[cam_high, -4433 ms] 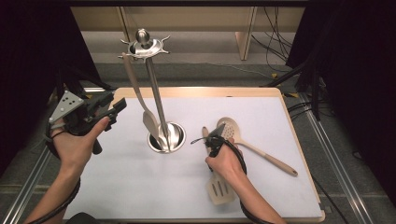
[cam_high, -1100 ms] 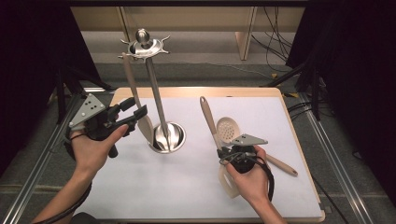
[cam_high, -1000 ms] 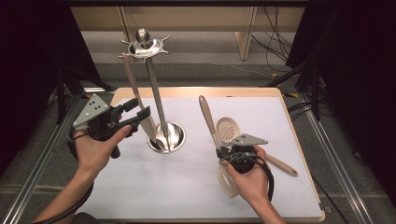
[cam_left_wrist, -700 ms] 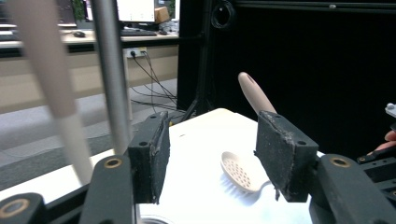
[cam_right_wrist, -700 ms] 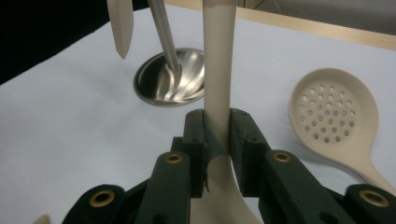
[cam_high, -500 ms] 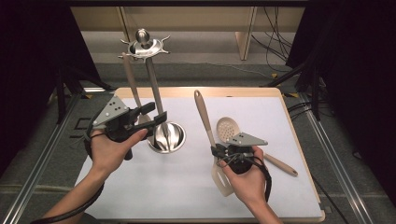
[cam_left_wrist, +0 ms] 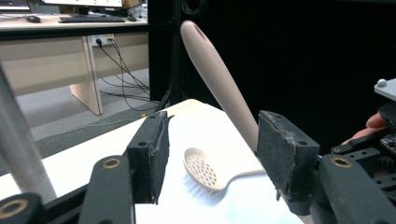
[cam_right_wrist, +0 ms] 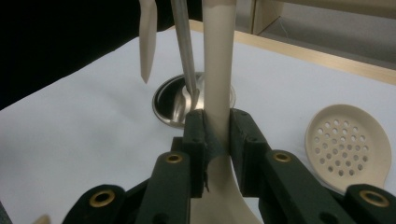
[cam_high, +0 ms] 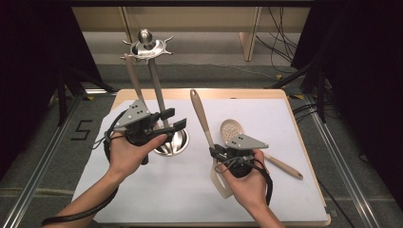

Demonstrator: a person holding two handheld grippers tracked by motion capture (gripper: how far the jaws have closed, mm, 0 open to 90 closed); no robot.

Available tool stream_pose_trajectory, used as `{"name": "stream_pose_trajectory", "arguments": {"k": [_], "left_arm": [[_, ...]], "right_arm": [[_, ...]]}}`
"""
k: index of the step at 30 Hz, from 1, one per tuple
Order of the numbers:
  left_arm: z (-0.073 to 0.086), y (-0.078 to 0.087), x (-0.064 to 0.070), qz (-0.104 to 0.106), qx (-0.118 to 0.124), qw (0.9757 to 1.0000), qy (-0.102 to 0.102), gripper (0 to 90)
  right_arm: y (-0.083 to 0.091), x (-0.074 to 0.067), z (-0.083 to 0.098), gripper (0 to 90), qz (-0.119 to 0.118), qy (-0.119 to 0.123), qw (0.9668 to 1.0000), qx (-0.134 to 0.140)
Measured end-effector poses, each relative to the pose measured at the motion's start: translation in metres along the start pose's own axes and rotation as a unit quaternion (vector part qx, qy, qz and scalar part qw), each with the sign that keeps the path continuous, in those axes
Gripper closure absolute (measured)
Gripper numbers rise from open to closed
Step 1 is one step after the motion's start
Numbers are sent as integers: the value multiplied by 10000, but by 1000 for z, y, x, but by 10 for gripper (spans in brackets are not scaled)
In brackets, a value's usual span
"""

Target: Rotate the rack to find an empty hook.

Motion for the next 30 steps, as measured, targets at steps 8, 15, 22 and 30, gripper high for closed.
{"name": "stream_pose_trajectory", "arguments": {"k": [8, 15, 22, 30], "left_arm": [[1, -7, 5, 102, -70, 9999, -3, 437], [2, -17, 9, 200, -106, 9997, 119, 437], [4, -25, 15, 296, -111, 9992, 240, 449], [2, -27, 17, 353, -84, 9993, 130, 563]], "right_arm": [[0, -6, -3, 782, -11, 48, 10000, 27], [-2, -8, -6, 782, -41, 219, 9997, 119], [-2, -15, -6, 782, -66, 180, 9997, 137], [0, -17, -8, 781, -97, 342, 9992, 209]]}}
Point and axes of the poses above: each handheld gripper's, and its own axes: y roughly backward along the jaws, z roughly out of its underside, x roughly to its right, the point moved 3 cm from there along -y, roughly forward along the jaws, and after that the axes turned 7 degrees about x, right-handed, at the moved point
